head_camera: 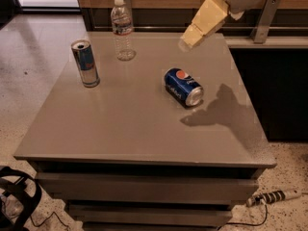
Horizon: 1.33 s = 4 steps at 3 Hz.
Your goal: Pick pepsi can
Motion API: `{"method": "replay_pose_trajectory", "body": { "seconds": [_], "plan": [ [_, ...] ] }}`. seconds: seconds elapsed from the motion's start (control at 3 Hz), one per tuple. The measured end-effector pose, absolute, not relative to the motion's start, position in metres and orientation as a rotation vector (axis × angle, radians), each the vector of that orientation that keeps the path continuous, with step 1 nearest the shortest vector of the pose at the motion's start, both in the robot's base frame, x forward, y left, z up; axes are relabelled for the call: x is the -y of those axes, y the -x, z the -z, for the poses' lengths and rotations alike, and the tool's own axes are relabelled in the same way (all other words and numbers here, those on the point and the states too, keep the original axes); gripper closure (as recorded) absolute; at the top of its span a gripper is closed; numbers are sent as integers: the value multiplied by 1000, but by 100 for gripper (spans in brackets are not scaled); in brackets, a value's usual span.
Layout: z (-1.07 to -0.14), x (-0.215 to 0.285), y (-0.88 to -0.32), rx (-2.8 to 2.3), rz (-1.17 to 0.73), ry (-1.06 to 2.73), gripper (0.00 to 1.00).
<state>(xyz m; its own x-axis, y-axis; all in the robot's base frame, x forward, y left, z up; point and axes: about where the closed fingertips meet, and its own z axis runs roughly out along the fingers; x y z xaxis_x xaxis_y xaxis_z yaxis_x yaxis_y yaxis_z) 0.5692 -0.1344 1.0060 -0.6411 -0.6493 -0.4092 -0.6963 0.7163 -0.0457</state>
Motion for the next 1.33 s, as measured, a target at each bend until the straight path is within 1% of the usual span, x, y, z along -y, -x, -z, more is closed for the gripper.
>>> {"method": "replay_pose_trajectory", "body": {
  "seconds": [0.67,1.0,1.33],
  "plan": [
    [-960,106,-586,-2612,-223,969,0],
    [-920,105,-574,-2680,-231,912,0],
    [-920,105,-574,-2680,-231,912,0]
  ]
}}
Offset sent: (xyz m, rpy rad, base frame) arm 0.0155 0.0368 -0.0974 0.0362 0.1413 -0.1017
